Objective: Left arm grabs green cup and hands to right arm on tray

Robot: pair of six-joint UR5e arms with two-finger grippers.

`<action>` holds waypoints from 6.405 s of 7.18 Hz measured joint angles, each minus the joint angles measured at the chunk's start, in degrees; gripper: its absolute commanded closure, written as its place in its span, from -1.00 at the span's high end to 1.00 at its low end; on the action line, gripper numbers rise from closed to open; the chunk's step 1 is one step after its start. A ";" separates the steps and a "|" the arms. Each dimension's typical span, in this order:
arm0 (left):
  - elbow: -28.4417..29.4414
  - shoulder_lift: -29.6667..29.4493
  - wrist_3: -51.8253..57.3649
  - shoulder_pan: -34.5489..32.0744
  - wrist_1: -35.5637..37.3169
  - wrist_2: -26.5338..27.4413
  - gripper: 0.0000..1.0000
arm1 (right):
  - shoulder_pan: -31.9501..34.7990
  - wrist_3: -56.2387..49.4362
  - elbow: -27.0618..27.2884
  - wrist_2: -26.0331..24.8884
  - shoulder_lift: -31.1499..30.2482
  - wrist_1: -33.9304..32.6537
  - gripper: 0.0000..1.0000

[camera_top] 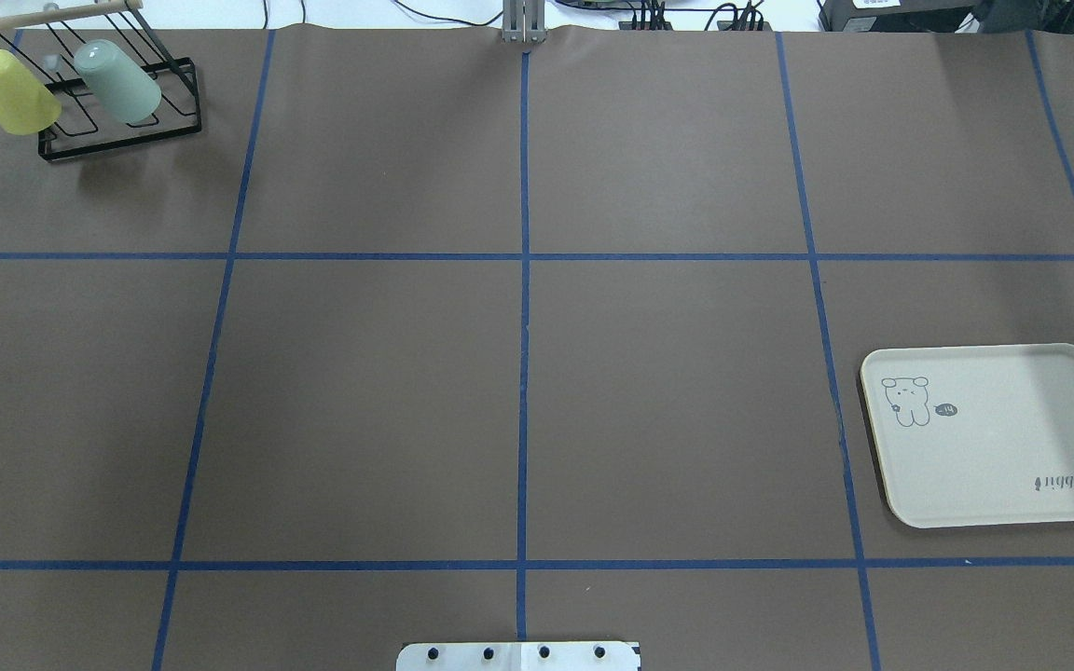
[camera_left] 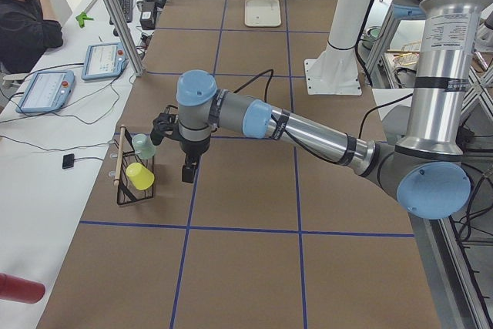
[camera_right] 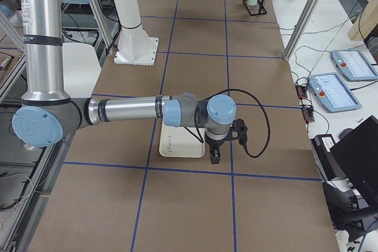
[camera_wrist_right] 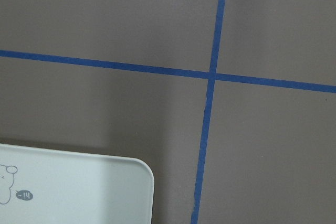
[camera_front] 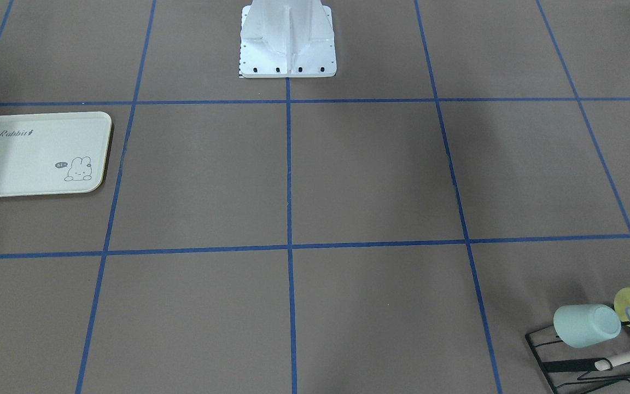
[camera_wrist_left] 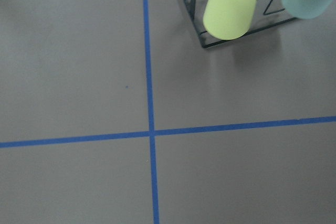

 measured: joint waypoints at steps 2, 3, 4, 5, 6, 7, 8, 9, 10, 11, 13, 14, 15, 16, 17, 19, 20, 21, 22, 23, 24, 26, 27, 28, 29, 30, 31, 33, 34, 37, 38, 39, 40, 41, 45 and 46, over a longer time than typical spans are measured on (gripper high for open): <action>-2.02 -3.69 -4.25 3.14 -0.36 0.16 1.00 | 0.00 0.03 0.03 0.06 0.00 0.00 0.99; -2.21 -5.70 -9.98 5.70 -1.77 0.12 1.00 | 0.00 0.01 0.02 0.07 0.00 0.00 0.99; -1.20 -8.23 -16.76 8.25 -3.87 0.09 1.00 | 0.00 -0.04 -0.05 0.07 0.00 0.00 0.99; 1.31 -10.99 -22.89 9.77 -6.74 0.83 1.00 | 0.00 -0.12 -0.13 0.07 0.00 0.00 0.99; 4.03 -12.66 -26.56 10.65 -10.59 3.89 1.00 | 0.00 -0.19 -0.21 0.07 0.00 0.00 0.99; 6.30 -13.28 -30.84 11.97 -15.22 8.91 1.00 | 0.00 -0.21 -0.28 0.07 0.00 0.00 0.99; 8.74 -13.57 -38.59 14.60 -21.35 15.17 1.00 | 0.00 -0.22 -0.31 0.07 0.00 0.00 0.99; 11.37 -13.91 -46.67 17.74 -26.92 21.54 1.00 | 0.00 -0.25 -0.35 0.05 0.00 0.00 0.99; 13.82 -14.56 -52.46 20.27 -30.11 26.81 1.00 | 0.00 -0.29 -0.39 0.01 0.00 0.00 0.99; 15.45 -15.20 -56.37 22.00 -31.31 31.20 1.00 | 0.00 -0.29 -0.40 0.01 0.00 0.00 0.99; 16.82 -15.74 -62.59 25.56 -31.68 39.13 1.00 | 0.00 -0.26 -0.37 0.00 0.00 0.00 0.99; 17.49 -16.20 -64.94 27.18 -31.57 42.19 1.00 | 0.00 -0.27 -0.34 -0.01 0.00 0.00 0.99; 18.35 -16.84 -66.62 28.48 -31.46 44.78 1.00 | 0.00 -0.27 -0.34 -0.02 0.00 0.00 0.99; 19.45 -17.41 -67.72 29.71 -31.40 47.16 1.00 | 0.00 -0.28 -0.38 -0.02 0.00 0.00 0.99; 20.80 -17.94 -68.46 30.76 -31.42 49.20 1.00 | 0.00 -0.25 -0.38 -0.02 0.00 0.00 0.99; 23.81 -19.48 -69.70 32.60 -31.65 52.81 1.00 | 0.00 -0.24 -0.39 -0.02 0.00 0.00 0.99; 25.42 -20.32 -69.91 33.09 -31.80 54.17 1.00 | -0.02 -0.21 -0.40 0.00 0.00 0.00 0.99; 26.99 -21.04 -69.98 33.37 -31.91 55.08 1.00 | -0.05 -0.17 -0.41 0.02 0.00 0.00 0.99; 28.21 -21.39 -70.00 33.52 -32.01 55.86 1.00 | -0.07 -0.15 -0.41 0.00 0.00 0.00 0.99; 28.97 -21.49 -69.99 33.64 -32.08 56.46 1.00 | -0.15 -0.14 -0.42 0.01 0.00 0.00 0.99; 29.51 -21.55 -69.98 33.73 -32.11 56.73 1.00 | -0.20 -0.14 -0.41 0.02 0.00 0.00 0.99; 31.24 -22.55 -70.01 33.85 -32.17 56.91 1.00 | -0.25 -0.14 -0.42 0.05 0.00 0.00 0.99; 32.34 -23.18 -70.01 33.87 -32.26 56.93 1.00 | -0.26 -0.14 -0.42 0.06 0.00 0.00 0.99; 33.06 -23.46 -70.01 33.88 -32.33 56.93 1.00 | -0.26 -0.14 -0.42 0.07 0.00 0.00 0.99; 33.48 -23.50 -70.00 33.87 -32.37 56.93 1.00 | -0.26 -0.14 -0.42 0.07 0.00 0.00 0.99; 33.94 -23.51 -69.96 33.85 -32.38 57.04 1.00 | -0.26 -0.12 -0.42 0.07 0.00 0.00 0.99; 34.37 -23.59 -69.94 33.84 -32.49 57.54 1.00 | -0.26 -0.09 -0.41 0.07 0.00 0.00 0.99; 35.05 -23.70 -69.87 33.78 -33.23 58.78 1.00 | -0.26 -0.06 -0.42 0.07 0.00 0.00 0.99; 35.34 -23.78 -69.85 33.68 -33.43 59.17 1.00 | -0.26 -0.07 -0.42 0.07 0.00 0.00 0.99; 36.00 -24.43 -69.89 33.25 -33.47 59.82 1.00 | -0.26 -0.06 -0.42 0.07 0.00 0.00 0.99; 36.35 -24.77 -69.93 33.19 -33.47 59.88 1.00 | -0.26 -0.06 -0.42 0.07 -0.02 0.00 0.99; 36.85 -25.09 -70.00 33.16 -33.54 59.91 1.00 | -0.26 -0.06 -0.42 0.07 -0.06 -0.02 0.99; 37.46 -25.26 -70.06 33.14 -33.94 59.92 1.00 | -0.26 -0.05 -0.42 0.07 -0.08 -0.03 0.99; 38.15 -25.40 -70.09 33.11 -34.63 59.92 1.00 | -0.26 -0.06 -0.42 0.07 -0.08 -0.02 0.99; 38.97 -25.74 -70.10 33.09 -35.38 59.92 0.32 | -0.26 -0.06 -0.42 0.07 -0.09 0.00 0.99; 38.99 -25.75 -70.10 33.03 -35.45 59.92 0.04 | -0.26 -0.05 -0.42 0.07 -0.09 0.00 0.99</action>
